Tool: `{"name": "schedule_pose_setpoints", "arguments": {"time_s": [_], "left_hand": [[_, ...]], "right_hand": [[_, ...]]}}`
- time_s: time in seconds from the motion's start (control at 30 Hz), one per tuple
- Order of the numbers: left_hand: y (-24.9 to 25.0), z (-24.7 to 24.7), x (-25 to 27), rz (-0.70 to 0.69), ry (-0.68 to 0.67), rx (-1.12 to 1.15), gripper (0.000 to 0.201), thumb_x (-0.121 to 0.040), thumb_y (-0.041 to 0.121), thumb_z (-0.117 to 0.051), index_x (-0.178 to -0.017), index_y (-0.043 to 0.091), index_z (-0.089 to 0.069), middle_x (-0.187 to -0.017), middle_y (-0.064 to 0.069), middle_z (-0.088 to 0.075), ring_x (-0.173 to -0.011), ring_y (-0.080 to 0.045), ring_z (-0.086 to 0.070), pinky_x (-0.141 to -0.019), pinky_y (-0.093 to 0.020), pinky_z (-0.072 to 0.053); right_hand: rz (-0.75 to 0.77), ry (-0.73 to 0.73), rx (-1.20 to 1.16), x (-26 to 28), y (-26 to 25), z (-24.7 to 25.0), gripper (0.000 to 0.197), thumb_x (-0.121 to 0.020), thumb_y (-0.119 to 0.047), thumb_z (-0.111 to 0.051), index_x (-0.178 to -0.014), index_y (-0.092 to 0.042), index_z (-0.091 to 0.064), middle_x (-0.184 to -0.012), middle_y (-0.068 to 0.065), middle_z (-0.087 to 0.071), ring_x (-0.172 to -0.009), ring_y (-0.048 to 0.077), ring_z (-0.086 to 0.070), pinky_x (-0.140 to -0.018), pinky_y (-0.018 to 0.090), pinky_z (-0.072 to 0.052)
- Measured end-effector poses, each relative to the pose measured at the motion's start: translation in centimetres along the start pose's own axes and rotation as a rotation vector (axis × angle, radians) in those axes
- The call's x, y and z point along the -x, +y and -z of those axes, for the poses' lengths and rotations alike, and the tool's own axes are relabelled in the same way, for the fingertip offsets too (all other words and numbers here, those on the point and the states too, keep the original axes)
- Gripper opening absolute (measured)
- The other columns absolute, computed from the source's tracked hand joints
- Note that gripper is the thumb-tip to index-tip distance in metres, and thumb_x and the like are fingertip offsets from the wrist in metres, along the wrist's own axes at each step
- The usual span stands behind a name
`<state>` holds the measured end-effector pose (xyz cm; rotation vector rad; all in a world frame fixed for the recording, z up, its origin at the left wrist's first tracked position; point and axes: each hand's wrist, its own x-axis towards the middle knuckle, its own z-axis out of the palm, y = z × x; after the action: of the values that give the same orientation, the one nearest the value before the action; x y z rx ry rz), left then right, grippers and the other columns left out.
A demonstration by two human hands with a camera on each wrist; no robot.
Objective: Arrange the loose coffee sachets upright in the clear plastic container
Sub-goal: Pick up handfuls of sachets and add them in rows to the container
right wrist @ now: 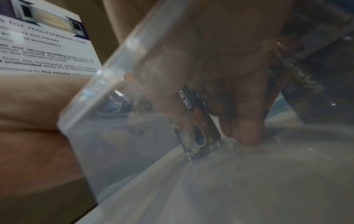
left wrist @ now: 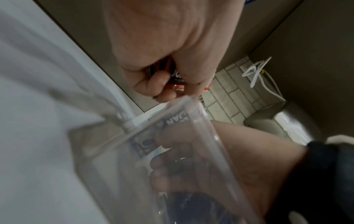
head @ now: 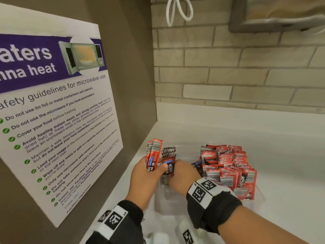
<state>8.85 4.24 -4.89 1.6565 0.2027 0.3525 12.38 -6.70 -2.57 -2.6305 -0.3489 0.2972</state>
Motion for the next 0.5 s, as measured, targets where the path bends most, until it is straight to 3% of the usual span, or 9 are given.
{"name": "schedule_pose_setpoints", "arguments": {"time_s": [0.13, 0.27, 0.4, 0.5], "left_hand": [[-0.1, -0.1, -0.2, -0.024, 0.000, -0.007, 0.020, -0.083, 0.014, -0.071, -0.101, 0.020, -0.066, -0.090, 0.002, -0.072, -0.061, 0.007, -0.059, -0.056, -0.011, -0.043], [-0.1, 0.1, -0.1, -0.012, -0.002, 0.024, 0.018, -0.083, 0.017, -0.071, -0.099, 0.017, -0.064, -0.073, 0.009, -0.063, -0.053, 0.007, -0.054, -0.049, -0.009, -0.040], [0.8, 0.5, 0.6, 0.060, 0.000, 0.145, 0.018, -0.087, 0.031, -0.064, -0.084, 0.017, -0.054, -0.061, 0.006, -0.048, -0.049, -0.004, -0.044, -0.046, -0.016, -0.033], [2.0, 1.2, 0.7, 0.179, 0.012, 0.317, 0.018, -0.092, 0.034, -0.055, -0.090, 0.017, -0.052, -0.063, 0.002, -0.048, -0.049, -0.010, -0.041, -0.041, -0.019, -0.025]], "right_hand": [[0.036, -0.028, 0.008, -0.3, 0.4, -0.1, 0.030, -0.090, -0.018, -0.054, -0.117, -0.006, -0.049, -0.115, 0.011, -0.061, -0.105, 0.025, -0.060, -0.088, 0.031, -0.049], [0.036, -0.047, 0.023, -0.6, 0.5, -0.3, 0.030, -0.090, -0.015, -0.054, -0.118, -0.006, -0.049, -0.114, 0.010, -0.061, -0.104, 0.025, -0.061, -0.090, 0.034, -0.051], [0.043, -0.058, 0.006, -0.6, 0.9, -0.3, 0.031, -0.088, -0.019, -0.056, -0.116, -0.006, -0.049, -0.112, 0.009, -0.061, -0.103, 0.025, -0.061, -0.085, 0.031, -0.051], [0.020, -0.047, 0.009, -0.1, 0.7, 0.4, 0.046, -0.090, -0.016, -0.056, -0.127, 0.000, -0.033, -0.116, 0.013, -0.059, -0.106, 0.026, -0.060, -0.087, 0.032, -0.048]]}}
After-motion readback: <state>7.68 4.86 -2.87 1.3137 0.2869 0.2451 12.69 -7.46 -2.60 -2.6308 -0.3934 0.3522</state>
